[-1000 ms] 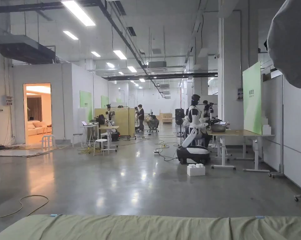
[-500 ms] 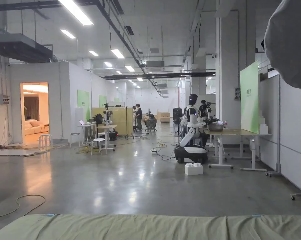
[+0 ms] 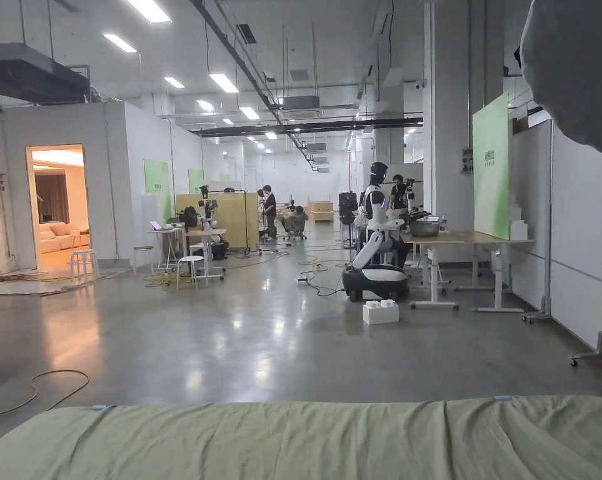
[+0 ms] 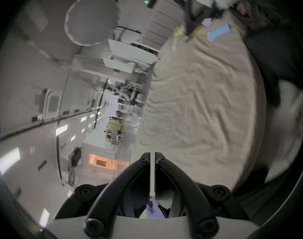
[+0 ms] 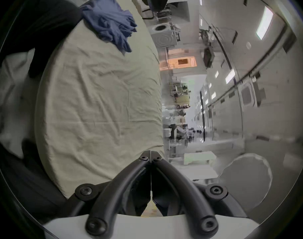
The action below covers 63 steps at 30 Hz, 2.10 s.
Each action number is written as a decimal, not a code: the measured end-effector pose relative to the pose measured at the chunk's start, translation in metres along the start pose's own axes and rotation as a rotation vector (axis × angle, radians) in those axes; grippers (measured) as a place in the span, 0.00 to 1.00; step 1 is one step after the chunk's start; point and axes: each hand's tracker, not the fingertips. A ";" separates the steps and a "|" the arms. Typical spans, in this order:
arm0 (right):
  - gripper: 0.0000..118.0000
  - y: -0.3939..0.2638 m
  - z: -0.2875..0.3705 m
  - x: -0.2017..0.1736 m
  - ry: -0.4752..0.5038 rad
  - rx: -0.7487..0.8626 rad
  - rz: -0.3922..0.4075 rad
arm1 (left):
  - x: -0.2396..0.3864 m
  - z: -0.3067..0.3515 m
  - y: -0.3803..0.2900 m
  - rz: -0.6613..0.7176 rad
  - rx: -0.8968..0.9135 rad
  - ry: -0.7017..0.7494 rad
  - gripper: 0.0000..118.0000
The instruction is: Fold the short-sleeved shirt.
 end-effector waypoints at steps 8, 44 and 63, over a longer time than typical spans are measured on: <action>0.00 -0.064 0.021 0.078 -0.191 0.095 -1.597 | -0.102 0.030 -0.050 1.355 0.392 0.029 0.03; 0.00 -0.079 -0.010 0.033 -0.022 -0.031 -1.559 | -0.088 -0.109 -0.249 1.359 -0.403 -0.008 0.83; 0.00 -0.080 -0.036 -0.004 0.134 -0.215 -1.543 | -0.028 -0.241 -0.342 1.336 -0.790 -0.094 0.04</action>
